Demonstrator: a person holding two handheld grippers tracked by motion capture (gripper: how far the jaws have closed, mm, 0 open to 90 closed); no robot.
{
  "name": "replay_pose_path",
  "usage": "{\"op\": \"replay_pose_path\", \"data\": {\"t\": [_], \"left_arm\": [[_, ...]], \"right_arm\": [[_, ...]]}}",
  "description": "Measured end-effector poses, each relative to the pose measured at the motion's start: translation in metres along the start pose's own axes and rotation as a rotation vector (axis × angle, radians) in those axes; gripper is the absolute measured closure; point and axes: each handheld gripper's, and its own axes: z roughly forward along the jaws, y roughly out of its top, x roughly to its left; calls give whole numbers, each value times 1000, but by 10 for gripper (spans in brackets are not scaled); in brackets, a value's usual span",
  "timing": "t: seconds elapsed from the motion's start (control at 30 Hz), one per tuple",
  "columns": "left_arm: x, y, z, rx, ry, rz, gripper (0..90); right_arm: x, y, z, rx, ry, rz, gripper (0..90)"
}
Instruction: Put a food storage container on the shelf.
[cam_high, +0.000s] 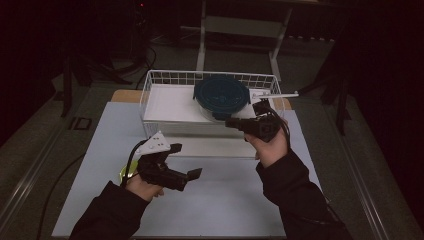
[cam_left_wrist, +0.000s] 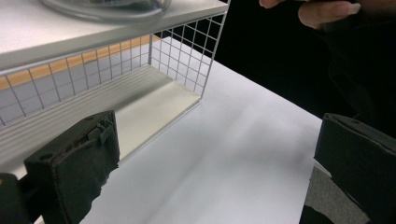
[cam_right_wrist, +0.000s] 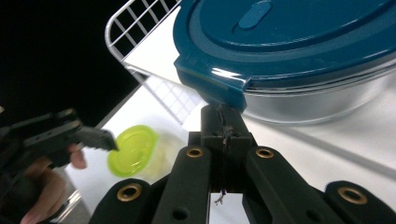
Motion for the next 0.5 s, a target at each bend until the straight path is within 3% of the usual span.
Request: {"op": "replay_pose_path", "data": {"t": [0.2,0.5], "left_arm": [[2,-5,-2,-21,18,-5,0],[2,-10,-2,-7,23,0,0]], "right_arm": [[-3,6,4,3,-2,17,898],[-4,16,10,-1,-14,18,898]]}}
